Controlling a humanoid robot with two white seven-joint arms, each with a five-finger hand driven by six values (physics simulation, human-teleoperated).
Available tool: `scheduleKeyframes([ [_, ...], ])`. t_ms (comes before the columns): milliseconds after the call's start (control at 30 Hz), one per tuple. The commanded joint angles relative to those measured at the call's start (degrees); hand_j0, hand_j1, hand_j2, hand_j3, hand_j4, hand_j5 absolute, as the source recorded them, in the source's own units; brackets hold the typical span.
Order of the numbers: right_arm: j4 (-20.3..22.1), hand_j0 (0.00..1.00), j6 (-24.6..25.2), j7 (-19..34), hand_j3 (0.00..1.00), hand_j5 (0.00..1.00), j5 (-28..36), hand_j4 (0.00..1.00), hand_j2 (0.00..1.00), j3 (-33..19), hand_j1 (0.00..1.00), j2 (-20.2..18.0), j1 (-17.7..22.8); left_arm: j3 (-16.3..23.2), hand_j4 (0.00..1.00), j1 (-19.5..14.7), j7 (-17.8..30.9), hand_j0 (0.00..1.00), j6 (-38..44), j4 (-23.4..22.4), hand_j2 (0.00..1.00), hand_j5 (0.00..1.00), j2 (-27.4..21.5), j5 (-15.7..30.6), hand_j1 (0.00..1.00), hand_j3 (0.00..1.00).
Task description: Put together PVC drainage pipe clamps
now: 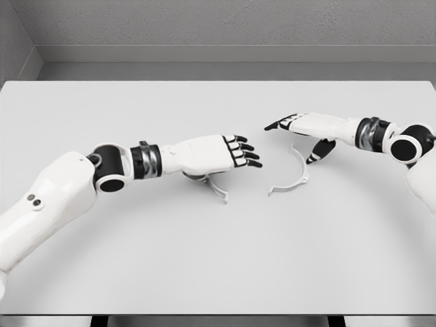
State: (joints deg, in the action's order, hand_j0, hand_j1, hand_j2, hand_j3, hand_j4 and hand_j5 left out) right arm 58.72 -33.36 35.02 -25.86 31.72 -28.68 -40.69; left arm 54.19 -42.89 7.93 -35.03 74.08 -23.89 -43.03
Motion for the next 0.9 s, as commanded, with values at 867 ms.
scheduleKeyframes([
  [867,3.2,1.0,-0.9,0.0,1.0,1.0,1.2,1.0,1.0,1.0,1.0,0.8,-0.1,-0.3,1.0,-1.9,-0.1,1.0,0.0,2.4,1.0,1.0,-1.2,2.3,1.0,1.0],
])
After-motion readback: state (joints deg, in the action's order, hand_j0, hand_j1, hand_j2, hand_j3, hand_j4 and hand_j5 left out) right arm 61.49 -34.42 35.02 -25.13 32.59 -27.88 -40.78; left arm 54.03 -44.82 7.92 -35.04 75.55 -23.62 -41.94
